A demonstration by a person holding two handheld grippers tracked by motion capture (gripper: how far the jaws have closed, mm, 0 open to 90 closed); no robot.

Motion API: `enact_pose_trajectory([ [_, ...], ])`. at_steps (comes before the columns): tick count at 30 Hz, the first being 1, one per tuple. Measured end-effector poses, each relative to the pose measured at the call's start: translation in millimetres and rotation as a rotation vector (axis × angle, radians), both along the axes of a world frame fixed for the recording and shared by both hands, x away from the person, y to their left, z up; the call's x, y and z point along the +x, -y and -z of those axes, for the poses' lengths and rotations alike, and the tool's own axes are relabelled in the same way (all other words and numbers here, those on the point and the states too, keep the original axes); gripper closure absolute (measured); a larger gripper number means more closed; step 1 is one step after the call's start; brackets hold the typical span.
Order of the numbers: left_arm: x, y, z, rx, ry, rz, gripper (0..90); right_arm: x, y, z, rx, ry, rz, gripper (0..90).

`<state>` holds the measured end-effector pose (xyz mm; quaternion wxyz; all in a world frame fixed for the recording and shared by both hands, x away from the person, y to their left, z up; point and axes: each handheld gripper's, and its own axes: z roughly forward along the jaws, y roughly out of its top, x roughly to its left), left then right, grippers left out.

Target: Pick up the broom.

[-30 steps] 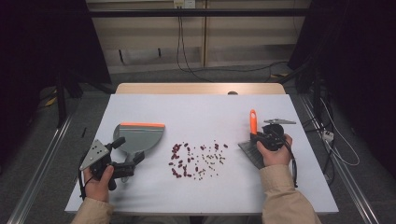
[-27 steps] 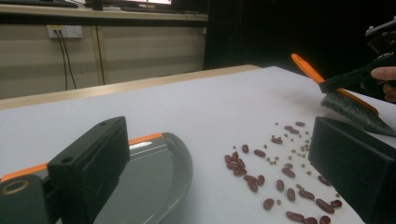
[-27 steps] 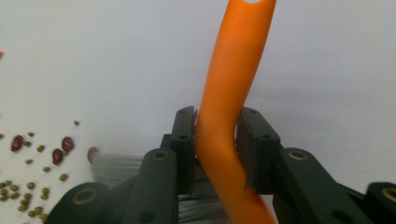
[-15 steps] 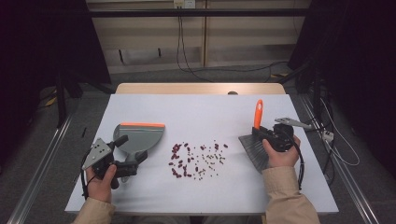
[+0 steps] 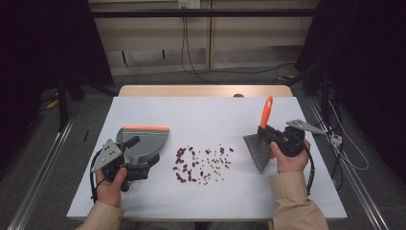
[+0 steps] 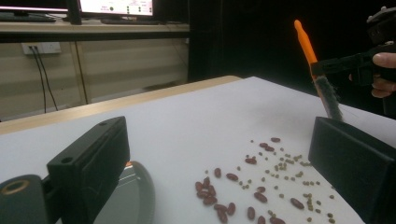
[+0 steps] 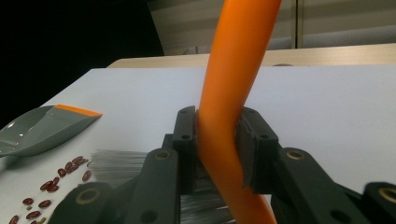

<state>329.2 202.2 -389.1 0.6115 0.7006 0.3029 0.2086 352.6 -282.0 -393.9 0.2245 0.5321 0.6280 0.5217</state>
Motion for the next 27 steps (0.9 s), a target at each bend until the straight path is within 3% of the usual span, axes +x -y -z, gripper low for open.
enact_pose_trajectory([
  [13, 1.4, 30.7, -6.4, 0.001, -0.016, 0.066, 5.4, -7.3, -3.8, -13.9, 0.066, 0.057, -0.029, 71.2],
  [19, 1.8, 54.7, -7.9, 0.006, -0.051, 0.139, 6.6, -8.0, -11.9, -18.5, 0.085, 0.075, -0.051, 71.2],
  [27, 8.6, 89.5, -3.0, 0.055, -0.069, 0.180, 11.5, -5.9, -31.4, -22.3, 0.100, 0.107, -0.078, 71.2],
])
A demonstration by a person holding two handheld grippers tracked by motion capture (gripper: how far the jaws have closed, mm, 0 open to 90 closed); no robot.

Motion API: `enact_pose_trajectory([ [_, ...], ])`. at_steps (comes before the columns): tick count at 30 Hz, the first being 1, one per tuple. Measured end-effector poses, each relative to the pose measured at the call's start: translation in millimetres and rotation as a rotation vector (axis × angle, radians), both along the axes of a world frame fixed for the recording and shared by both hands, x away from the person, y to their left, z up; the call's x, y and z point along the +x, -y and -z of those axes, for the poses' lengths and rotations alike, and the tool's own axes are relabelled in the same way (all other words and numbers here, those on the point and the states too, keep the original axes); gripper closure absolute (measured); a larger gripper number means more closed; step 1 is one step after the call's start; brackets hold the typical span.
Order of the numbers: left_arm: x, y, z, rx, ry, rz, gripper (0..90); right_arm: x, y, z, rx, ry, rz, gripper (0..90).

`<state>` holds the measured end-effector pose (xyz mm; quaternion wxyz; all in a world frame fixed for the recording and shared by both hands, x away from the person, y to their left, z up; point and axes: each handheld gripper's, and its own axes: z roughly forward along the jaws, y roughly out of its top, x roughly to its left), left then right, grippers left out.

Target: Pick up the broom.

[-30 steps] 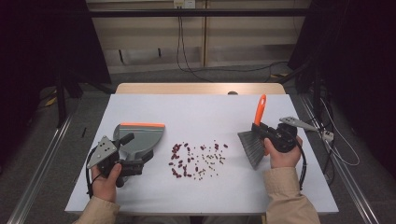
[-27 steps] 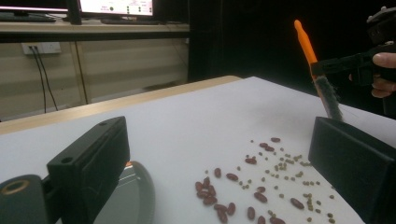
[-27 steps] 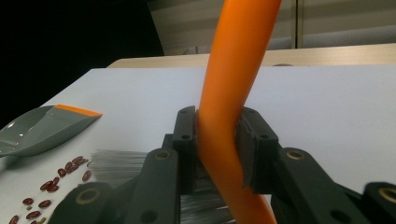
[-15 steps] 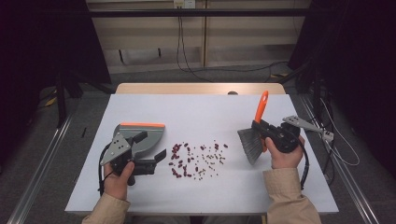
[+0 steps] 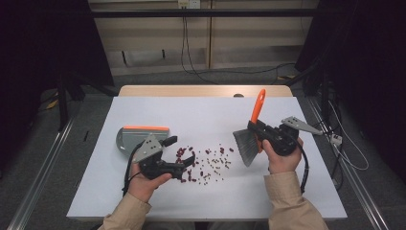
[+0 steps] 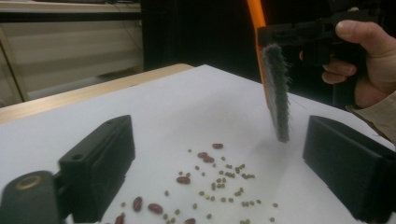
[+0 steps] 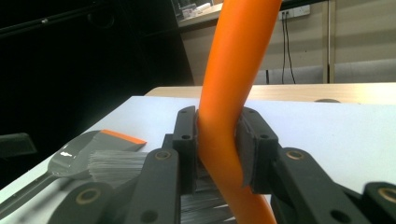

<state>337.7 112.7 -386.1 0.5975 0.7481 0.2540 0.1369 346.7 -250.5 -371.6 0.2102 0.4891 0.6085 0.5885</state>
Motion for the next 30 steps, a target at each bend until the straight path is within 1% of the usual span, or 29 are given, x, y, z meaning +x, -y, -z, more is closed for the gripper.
enact_pose_trajectory([
  [2, 1.5, 7.7, 2.9, 0.011, -0.022, 0.012, 11.9, 1.4, -10.4, -1.8, 0.006, 0.015, -0.016, 71.2],
  [3, 2.4, 11.0, 4.5, 0.013, -0.035, 0.018, 11.9, 1.4, -10.4, -1.8, 0.006, 0.015, -0.016, 71.2],
  [4, 3.4, 13.9, 5.8, 0.014, -0.044, 0.017, 12.5, 1.7, -17.4, -3.0, 0.004, 0.023, -0.023, 71.2],
  [6, 5.7, 19.4, 7.5, 0.019, -0.055, 0.023, 13.4, 2.0, -23.7, -3.7, 0.015, 0.026, -0.033, 71.2],
  [7, 7.0, 22.3, 7.9, 0.016, -0.059, 0.020, 13.4, 2.2, -26.8, -4.1, 0.015, 0.033, -0.040, 71.2],
  [9, 9.1, 28.1, 7.9, 0.024, -0.051, 0.024, 13.5, 2.5, -29.9, -4.6, 0.007, 0.041, -0.047, 71.2],
  [11, 11.4, 35.1, 8.4, 0.014, -0.054, 0.026, 15.0, 3.3, -39.0, -6.1, 0.006, 0.051, -0.059, 71.2],
  [12, 12.4, 38.4, 8.3, 0.020, -0.052, 0.029, 15.3, 3.7, -41.8, -6.5, 0.006, 0.051, -0.064, 71.1],
  [13, 13.2, 41.6, 8.3, 0.017, -0.053, 0.040, 15.3, 3.7, -41.8, -6.5, 0.006, 0.051, -0.064, 71.1],
  [14, 13.4, 45.3, 8.4, 0.008, -0.056, 0.049, 16.2, 4.2, -47.2, -6.7, 0.014, 0.059, -0.071, 71.2],
  [16, 13.5, 51.1, 8.6, 0.018, -0.055, 0.063, 17.2, 4.9, -52.4, -6.3, 0.014, 0.066, -0.074, 71.2],
  [17, 13.9, 53.3, 8.9, 0.012, -0.056, 0.071, 17.4, 5.3, -55.4, -6.1, 0.015, 0.069, -0.075, 71.2],
  [19, 15.7, 56.1, 9.4, 0.018, -0.060, 0.063, 19.0, 6.6, -62.6, -5.6, 0.025, 0.064, -0.089, 71.2],
  [21, 18.2, 55.6, 10.2, 0.020, -0.068, 0.039, 23.3, 7.7, -69.7, -5.1, 0.011, 0.065, -0.108, 71.2],
  [22, 19.8, 54.5, 10.6, 0.015, -0.076, 0.032, 23.8, 7.3, -73.5, -5.3, 0.016, 0.068, -0.111, 71.2],
  [23, 19.8, 54.5, 10.6, 0.015, -0.076, 0.032, 25.6, 7.6, -77.0, -5.6, 0.012, 0.069, -0.123, 71.1],
  [25, 22.7, 51.8, 10.8, 0.010, -0.081, 0.011, 27.8, 6.8, -83.7, -6.6, 0.007, 0.075, -0.134, 71.1],
  [26, 24.0, 50.3, 10.8, 0.008, -0.086, 0.004, 27.8, 6.8, -83.7, -6.6, 0.007, 0.075, -0.134, 71.1],
  [27, 24.9, 49.3, 10.7, -0.002, -0.091, 0.003, 29.2, 6.8, -86.7, -6.8, 0.002, 0.074, -0.142, 71.1],
  [28, 25.1, 48.7, 10.3, -0.007, -0.087, -0.002, 35.5, 6.6, -91.9, -6.3, 0.009, 0.076, -0.151, 71.1],
  [29, 25.2, 47.9, 9.8, -0.004, -0.084, -0.018, 36.7, 6.3, -94.7, -6.0, 0.015, 0.075, -0.155, 71.1],
  [30, 26.0, 47.6, 9.9, -0.015, -0.093, -0.021, 36.7, 6.3, -94.7, -6.0, 0.015, 0.075, -0.155, 71.1],
])
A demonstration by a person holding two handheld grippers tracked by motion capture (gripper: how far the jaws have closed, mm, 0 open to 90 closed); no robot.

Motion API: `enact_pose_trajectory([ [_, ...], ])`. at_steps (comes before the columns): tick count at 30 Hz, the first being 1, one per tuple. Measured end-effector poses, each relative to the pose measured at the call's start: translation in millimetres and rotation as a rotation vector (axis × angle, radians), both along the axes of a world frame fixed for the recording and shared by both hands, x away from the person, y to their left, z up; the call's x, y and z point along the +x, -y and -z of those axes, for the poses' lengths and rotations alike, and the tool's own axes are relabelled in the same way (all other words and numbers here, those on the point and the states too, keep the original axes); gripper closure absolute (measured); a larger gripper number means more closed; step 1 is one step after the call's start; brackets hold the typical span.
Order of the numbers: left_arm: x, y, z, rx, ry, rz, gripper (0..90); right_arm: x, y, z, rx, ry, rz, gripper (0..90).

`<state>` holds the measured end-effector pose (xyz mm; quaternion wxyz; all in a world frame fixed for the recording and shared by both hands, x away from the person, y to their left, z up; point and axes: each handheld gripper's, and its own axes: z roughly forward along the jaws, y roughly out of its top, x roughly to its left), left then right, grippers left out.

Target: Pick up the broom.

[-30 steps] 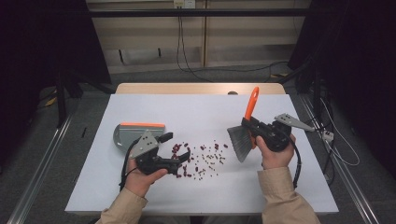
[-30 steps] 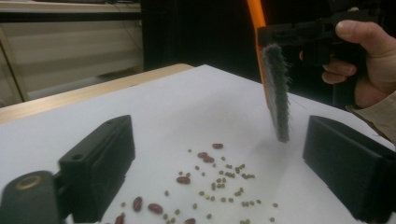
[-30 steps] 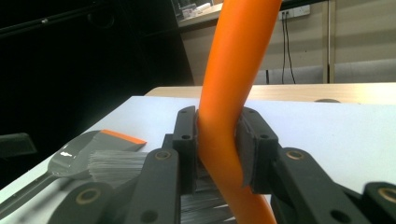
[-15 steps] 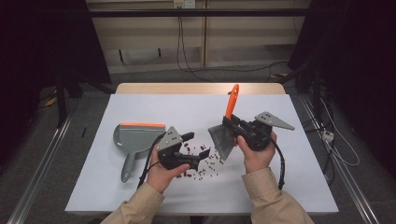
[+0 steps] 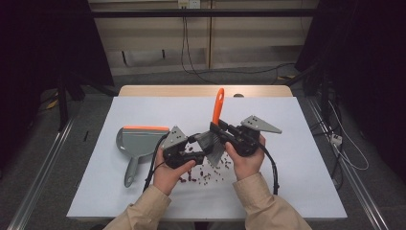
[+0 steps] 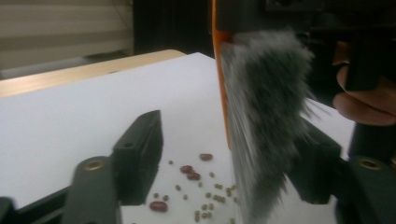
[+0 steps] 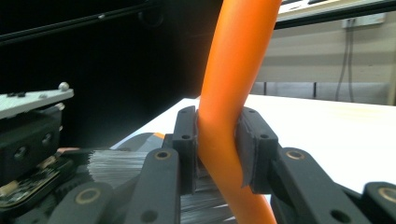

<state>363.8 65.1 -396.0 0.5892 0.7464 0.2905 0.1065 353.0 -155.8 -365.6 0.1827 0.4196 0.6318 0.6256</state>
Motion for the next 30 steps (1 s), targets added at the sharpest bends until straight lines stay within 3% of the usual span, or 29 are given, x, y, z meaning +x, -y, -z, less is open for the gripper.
enact_pose_trajectory([
  [4, 0.6, -2.4, -0.4, -0.002, -0.004, 0.008, 49.9, -1.5, -9.9, 0.7, -0.006, 0.004, -0.007, 71.1],
  [5, 0.3, -2.9, -0.8, -0.004, -0.006, 0.020, 56.7, -0.6, -11.1, 1.3, -0.013, 0.004, -0.015, 71.1],
  [6, -1.5, -2.8, -1.4, 0.013, 0.007, 0.034, 76.5, 0.4, -11.9, 2.9, -0.004, -0.001, -0.009, 71.0],
  [7, -1.5, -3.3, -1.4, 0.015, 0.001, 0.034, 79.5, 1.8, -12.2, 3.5, 0.007, -0.008, -0.019, 71.0],
  [11, 0.7, -7.9, -0.8, 0.002, -0.024, 0.046, 82.6, 6.4, -8.0, 6.9, 0.033, -0.041, -0.057, 70.2],
  [15, 0.9, -10.2, -2.1, -0.002, -0.026, 0.056, 83.5, 7.0, -6.5, 7.4, 0.045, -0.031, -0.077, 68.4],
  [17, 1.4, -12.1, -2.1, -0.004, -0.029, 0.056, 83.7, 9.8, -5.0, 7.7, 0.064, -0.022, -0.120, 50.1],
  [18, 1.4, -12.1, -2.1, -0.004, -0.029, 0.056, 83.7, 9.8, -5.0, 7.7, 0.064, -0.022, -0.120, 50.1],
  [21, 1.9, -15.4, -3.1, -0.012, -0.028, 0.063, 83.8, 11.5, 0.9, 9.8, 0.051, 0.008, -0.120, 31.6],
  [30, 5.0, -23.0, -4.8, -0.029, -0.030, 0.065, 83.7, 15.0, 18.2, 17.2, 0.052, -0.018, -0.178, 29.9],
])
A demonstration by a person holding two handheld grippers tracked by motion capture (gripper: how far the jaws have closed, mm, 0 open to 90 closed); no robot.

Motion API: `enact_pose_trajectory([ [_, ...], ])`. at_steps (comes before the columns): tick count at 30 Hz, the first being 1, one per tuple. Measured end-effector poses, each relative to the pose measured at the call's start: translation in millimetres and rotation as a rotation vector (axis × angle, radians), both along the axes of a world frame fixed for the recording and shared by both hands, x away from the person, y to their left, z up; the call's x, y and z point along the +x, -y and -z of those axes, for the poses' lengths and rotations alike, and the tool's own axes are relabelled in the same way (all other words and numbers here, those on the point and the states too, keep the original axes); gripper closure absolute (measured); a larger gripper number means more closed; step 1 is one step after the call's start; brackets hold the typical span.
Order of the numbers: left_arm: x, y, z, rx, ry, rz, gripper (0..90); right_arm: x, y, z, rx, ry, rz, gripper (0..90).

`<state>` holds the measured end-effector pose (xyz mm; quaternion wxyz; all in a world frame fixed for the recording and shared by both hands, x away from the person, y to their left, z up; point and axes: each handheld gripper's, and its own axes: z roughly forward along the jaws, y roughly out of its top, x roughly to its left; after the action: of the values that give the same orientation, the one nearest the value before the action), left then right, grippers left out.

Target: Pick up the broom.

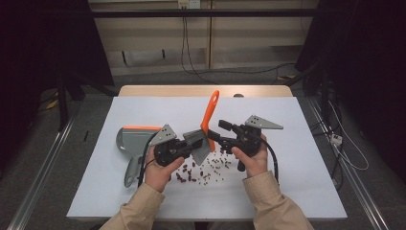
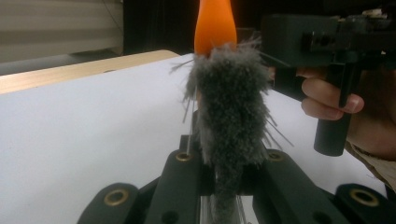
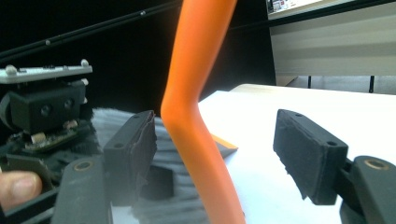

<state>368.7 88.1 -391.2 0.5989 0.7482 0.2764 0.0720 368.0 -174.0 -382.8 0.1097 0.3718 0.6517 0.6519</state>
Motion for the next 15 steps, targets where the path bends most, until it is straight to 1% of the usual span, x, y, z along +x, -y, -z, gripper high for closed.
enact_pose_trajectory([
  [1, 0.2, 0.4, 0.2, -0.003, -0.001, 0.002, 83.7, 0.7, 0.0, 1.9, 0.005, -0.007, -0.017, 29.9],
  [3, 0.2, 1.1, 0.1, 0.000, 0.003, 0.005, 83.7, 1.5, -1.7, 3.2, -0.001, -0.008, -0.026, 30.0],
  [5, 0.0, 1.7, 0.2, -0.004, 0.000, 0.011, 83.7, 2.6, -3.9, 4.7, 0.006, -0.009, -0.053, 30.0],
  [7, -0.3, 2.3, 0.6, -0.011, -0.003, 0.022, 83.7, 3.4, -6.7, 6.3, -0.007, -0.011, -0.060, 29.9],
  [10, -0.7, 3.5, 0.5, -0.019, -0.003, 0.037, 83.7, 5.8, -8.6, 8.9, 0.008, -0.020, -0.081, 31.0],
  [11, -0.8, 3.9, 0.5, -0.023, -0.001, 0.044, 83.7, 6.7, -8.5, 9.5, 0.021, -0.023, -0.096, 33.0],
  [13, -0.3, 4.5, 0.8, -0.031, 0.001, 0.061, 83.7, 7.9, -8.4, 10.5, 0.040, -0.026, -0.125, 33.2],
  [14, -0.3, 4.5, 0.8, -0.031, 0.001, 0.061, 83.7, 8.4, -8.6, 10.8, 0.041, -0.024, -0.126, 33.4],
  [15, -0.1, 4.6, 1.2, -0.039, -0.002, 0.060, 83.7, 8.4, -8.6, 11.0, 0.045, -0.028, -0.132, 35.5],
])
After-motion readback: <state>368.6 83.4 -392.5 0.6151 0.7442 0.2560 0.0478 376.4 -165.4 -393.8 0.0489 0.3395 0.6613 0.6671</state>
